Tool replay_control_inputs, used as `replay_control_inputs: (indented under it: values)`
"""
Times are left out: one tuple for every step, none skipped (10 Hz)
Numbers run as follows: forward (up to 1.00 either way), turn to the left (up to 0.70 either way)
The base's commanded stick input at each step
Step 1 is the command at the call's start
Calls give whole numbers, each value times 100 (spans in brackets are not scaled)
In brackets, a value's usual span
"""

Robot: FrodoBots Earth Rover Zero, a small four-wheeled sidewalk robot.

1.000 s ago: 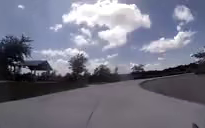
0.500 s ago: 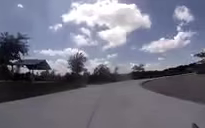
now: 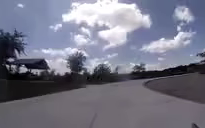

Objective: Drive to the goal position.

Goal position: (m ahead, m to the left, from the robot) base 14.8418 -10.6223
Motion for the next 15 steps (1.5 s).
replay_control_inputs:
  values:
    - [85, 0]
    - [85, 0]
    - [85, 0]
    - [85, 0]
    - [85, 0]
    - [85, 0]
    - [85, -6]
    - [85, -22]
    - [85, -34]
    - [85, -27]
    - [85, -4]
    - [85, 0]
    - [85, -21]
    - [85, -34]
    - [85, -34]
